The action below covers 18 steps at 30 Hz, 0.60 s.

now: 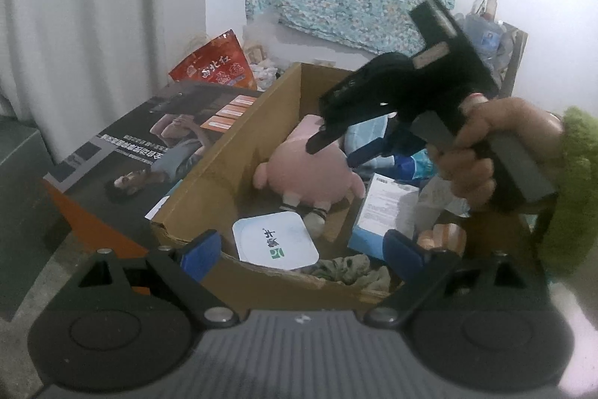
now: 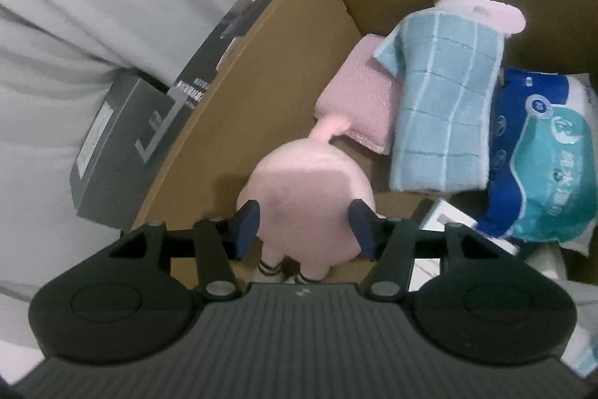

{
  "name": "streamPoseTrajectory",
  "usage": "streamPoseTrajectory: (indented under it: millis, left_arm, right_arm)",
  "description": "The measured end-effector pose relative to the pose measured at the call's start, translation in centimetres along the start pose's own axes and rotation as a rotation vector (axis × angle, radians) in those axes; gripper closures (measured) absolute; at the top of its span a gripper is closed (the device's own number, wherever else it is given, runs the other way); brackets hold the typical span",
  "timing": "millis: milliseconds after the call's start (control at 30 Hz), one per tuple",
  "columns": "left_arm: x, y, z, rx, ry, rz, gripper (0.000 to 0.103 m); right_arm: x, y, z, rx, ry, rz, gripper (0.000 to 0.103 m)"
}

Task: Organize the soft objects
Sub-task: 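Grasp the yogurt cup in the box with the right tool and lift it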

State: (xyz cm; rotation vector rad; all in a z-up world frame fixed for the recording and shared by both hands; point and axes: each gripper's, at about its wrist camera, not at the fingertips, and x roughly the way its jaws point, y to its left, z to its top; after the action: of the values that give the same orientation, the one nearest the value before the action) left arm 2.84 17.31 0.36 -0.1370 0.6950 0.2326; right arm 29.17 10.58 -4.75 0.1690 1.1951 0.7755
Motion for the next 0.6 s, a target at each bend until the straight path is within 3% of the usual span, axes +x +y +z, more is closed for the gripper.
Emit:
streamPoseTrajectory:
  millis: [100,167,267,400,467,600]
  left_arm:
    - [-0.7,0.3,-0.1,-0.008,-0.010,0.008,0.008]
    - [-1.4,0.7,-0.2,-0.007,-0.025,0.017,0.008]
    - [-2.8,1.7,-0.7,-0.005,-0.047,0.034,0.008]
    - [-4.0,2.9,-1.3,-0.027,-0.050,0.054,0.008]
    - [-4.4,3.2,-1.6,-0.041,-0.047,0.064,0.008]
    - [-4.9,3.4,-2.0,-0.057,-0.040,0.067,0.008]
  right_arm:
    - [-1.3,-0.5,-0.2,0.053,-0.019,0.053,0.050]
    - [-2.3,0.0,-1.2,0.053,0.000,0.133,0.050]
    - [-2.9,3.1,-2.8,-0.044,0.079,0.201,0.047]
    - [-1.7,7.2,-4.9,-0.206,0.136,0.132,0.030]
    - [-0.1,7.9,-5.4,-0.230,0.154,0.066,0.030]
    - [2.9,7.3,-6.2,-0.176,0.244,0.060,0.033]
